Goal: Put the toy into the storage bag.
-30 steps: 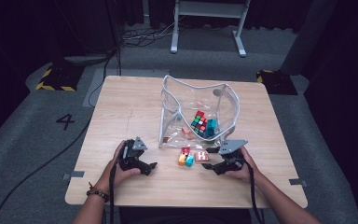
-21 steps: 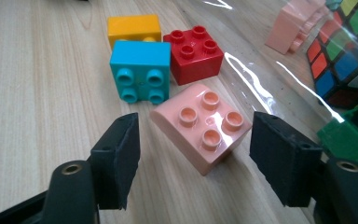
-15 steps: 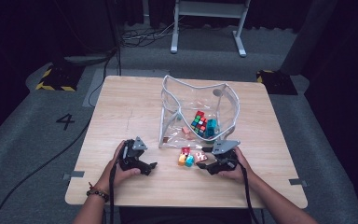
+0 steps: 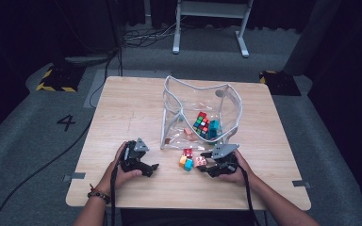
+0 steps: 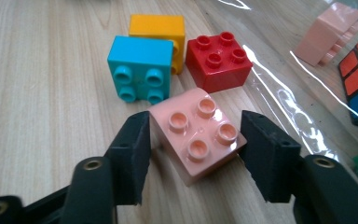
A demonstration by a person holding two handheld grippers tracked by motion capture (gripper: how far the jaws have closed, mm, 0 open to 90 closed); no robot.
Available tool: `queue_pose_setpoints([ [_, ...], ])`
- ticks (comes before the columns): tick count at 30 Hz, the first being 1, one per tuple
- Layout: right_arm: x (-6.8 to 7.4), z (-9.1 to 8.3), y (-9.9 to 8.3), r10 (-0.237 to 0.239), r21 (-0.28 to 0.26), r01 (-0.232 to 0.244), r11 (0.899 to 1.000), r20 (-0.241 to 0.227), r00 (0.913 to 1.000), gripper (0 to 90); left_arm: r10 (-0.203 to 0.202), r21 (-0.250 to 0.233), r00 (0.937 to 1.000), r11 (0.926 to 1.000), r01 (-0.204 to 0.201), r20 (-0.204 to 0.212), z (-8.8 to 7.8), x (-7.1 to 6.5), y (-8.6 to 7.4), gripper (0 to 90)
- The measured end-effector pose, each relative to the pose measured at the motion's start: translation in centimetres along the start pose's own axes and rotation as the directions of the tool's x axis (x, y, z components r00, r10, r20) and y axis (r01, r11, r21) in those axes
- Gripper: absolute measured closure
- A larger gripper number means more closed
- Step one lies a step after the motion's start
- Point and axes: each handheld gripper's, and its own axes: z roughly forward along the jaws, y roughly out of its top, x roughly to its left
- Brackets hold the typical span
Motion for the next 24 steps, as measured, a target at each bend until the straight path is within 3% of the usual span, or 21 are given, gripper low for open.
queue_pose_setpoints([
  [3,0.0,-0.1,-0.1,-0.023,-0.013,0.023,1.000,-0.009,0.9997,51.1,0.001,0.000,1.0000,1.0000,-0.001,0.000,0.0,0.0,0.0,0.1],
  [5,0.3,-0.4,-0.2,-0.003,0.003,0.003,1.000,-0.015,0.9999,56.1,0.001,0.000,1.0000,1.0000,-0.001,0.000,0.0,0.0,0.0,0.1],
  [6,0.2,-0.5,-0.2,-0.017,0.006,0.017,1.000,-0.015,0.9997,58.0,0.000,0.000,1.0000,1.0000,0.000,0.000,0.0,0.0,0.0,0.1],
  [8,0.2,-0.6,-0.4,-0.035,-0.006,0.034,0.999,-0.035,0.9988,58.7,0.000,0.000,1.0000,1.0000,0.000,0.000,0.0,0.0,0.0,0.1],
  [9,0.4,-0.7,-0.4,-0.009,0.007,0.009,1.000,-0.030,0.9995,58.7,0.000,0.000,1.0000,1.0000,0.000,0.000,0.0,0.0,0.0,0.1],
  [10,0.4,-0.8,-0.5,-0.018,0.008,0.019,1.000,-0.036,0.9992,58.7,0.000,0.000,1.0000,1.0000,0.000,0.000,0.0,0.0,0.0,0.1],
  [14,0.6,-0.8,-0.4,-0.025,0.000,0.025,1.000,-0.043,0.9988,53.4,0.001,0.000,1.0000,1.0000,-0.001,0.000,0.0,0.0,0.0,0.1],
  [19,0.7,-0.3,0.1,-0.017,0.002,0.017,1.000,-0.017,0.9997,37.6,0.001,0.000,1.0000,1.0000,-0.001,0.000,0.0,0.0,0.0,0.1],
  [20,0.7,-0.3,0.2,0.000,0.011,0.000,1.000,-0.014,0.9999,37.8,0.001,0.000,1.0000,1.0000,-0.001,0.000,0.0,0.0,0.0,0.1],
  [22,0.6,0.1,0.3,-0.019,-0.005,0.018,1.000,-0.022,0.9996,39.7,0.000,0.000,1.0000,1.0000,0.000,0.000,0.0,0.0,0.0,0.1],
  [23,0.8,0.0,0.3,0.010,0.016,-0.010,1.000,-0.012,0.9999,42.3,0.001,0.000,1.0000,1.0000,-0.001,0.000,0.0,0.0,0.0,0.0],
  [24,0.7,0.1,0.3,-0.014,0.006,0.014,1.000,-0.014,0.9998,45.8,0.001,0.000,1.0000,1.0000,-0.001,0.000,0.0,0.0,0.0,0.1],
])
